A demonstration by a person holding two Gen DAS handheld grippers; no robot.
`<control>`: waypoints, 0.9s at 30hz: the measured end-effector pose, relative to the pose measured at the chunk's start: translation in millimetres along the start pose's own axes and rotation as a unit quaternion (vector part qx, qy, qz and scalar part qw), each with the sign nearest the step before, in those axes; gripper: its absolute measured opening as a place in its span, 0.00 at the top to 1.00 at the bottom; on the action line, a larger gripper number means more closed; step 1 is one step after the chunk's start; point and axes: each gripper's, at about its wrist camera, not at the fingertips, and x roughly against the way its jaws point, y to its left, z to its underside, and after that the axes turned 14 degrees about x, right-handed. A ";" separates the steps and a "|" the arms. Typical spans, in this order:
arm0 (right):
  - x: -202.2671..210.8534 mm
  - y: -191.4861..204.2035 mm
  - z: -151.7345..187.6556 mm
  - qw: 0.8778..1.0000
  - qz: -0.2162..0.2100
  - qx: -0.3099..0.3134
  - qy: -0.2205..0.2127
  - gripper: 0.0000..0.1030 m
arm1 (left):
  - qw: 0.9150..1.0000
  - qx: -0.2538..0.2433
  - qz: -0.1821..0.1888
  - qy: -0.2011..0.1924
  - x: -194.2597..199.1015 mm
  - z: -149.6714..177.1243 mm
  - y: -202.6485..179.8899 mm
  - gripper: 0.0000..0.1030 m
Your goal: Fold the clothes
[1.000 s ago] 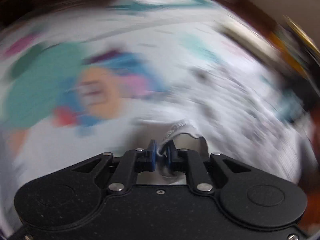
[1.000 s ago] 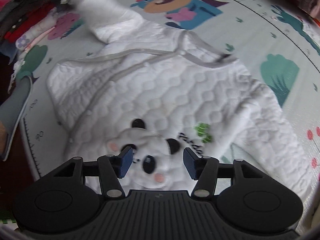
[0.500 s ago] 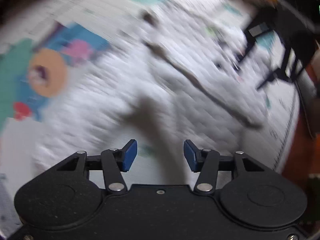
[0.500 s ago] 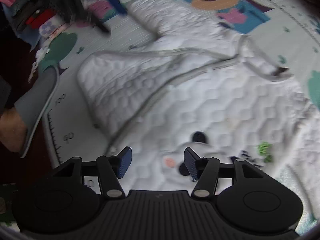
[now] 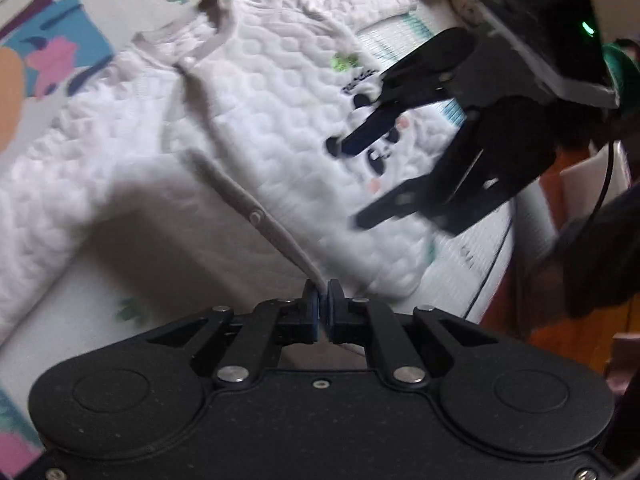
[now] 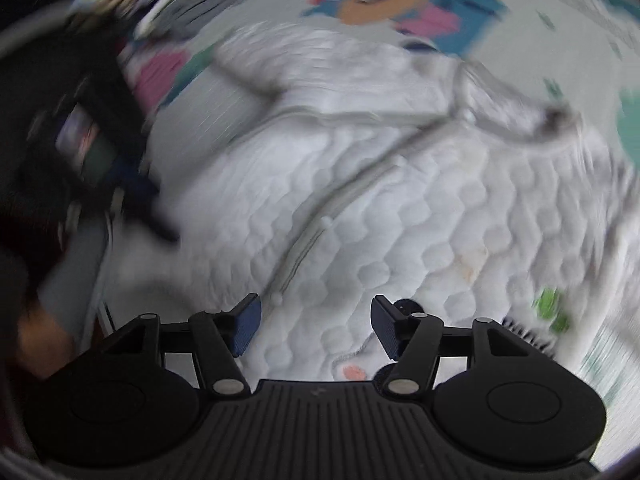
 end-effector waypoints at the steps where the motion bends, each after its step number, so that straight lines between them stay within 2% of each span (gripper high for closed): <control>1: -1.2 -6.4 -0.6 1.000 -0.004 -0.024 -0.004 0.41 | 1.000 -0.009 0.015 -0.003 -7.8 0.4 -3.4 0.97; 4: -3.5 -17.8 -7.2 0.998 0.002 -0.060 -0.018 0.41 | 1.000 -0.013 -0.001 0.023 -36.5 5.8 -3.0 0.97; 6: -7.1 -21.6 -15.9 0.998 0.014 -0.065 -0.022 0.41 | 1.000 0.001 0.009 0.028 -46.5 8.6 1.8 0.97; 11: -24.9 -22.8 -38.7 0.996 0.067 -0.053 -0.023 0.41 | 1.000 0.006 0.024 0.009 -49.2 8.4 8.2 0.97; 14: -31.6 -31.6 -47.3 0.992 0.096 -0.068 -0.035 0.43 | 0.999 0.010 0.033 0.000 -43.8 3.8 9.8 0.97; 17: -33.9 -43.9 -56.4 0.988 0.121 -0.082 -0.048 0.51 | 0.999 0.008 0.038 -0.003 -44.1 -0.6 9.9 0.97; 19: -37.9 -50.4 -62.8 0.987 0.138 -0.075 -0.044 0.66 | 0.999 0.006 0.040 -0.001 -46.8 -1.2 10.2 0.97; 20: -39.1 -53.7 -64.6 0.986 0.142 -0.076 -0.044 0.69 | 0.999 0.007 0.040 0.000 -48.3 -1.0 10.7 0.97; 24: -36.5 -65.9 -65.2 0.986 0.134 -0.086 -0.046 0.87 | 0.999 0.010 0.044 0.003 -52.1 -1.6 14.4 0.97; 27: -26.4 -75.7 -61.0 0.985 0.117 -0.108 -0.072 0.91 | 0.999 0.008 0.042 0.002 -55.4 -0.5 10.2 0.97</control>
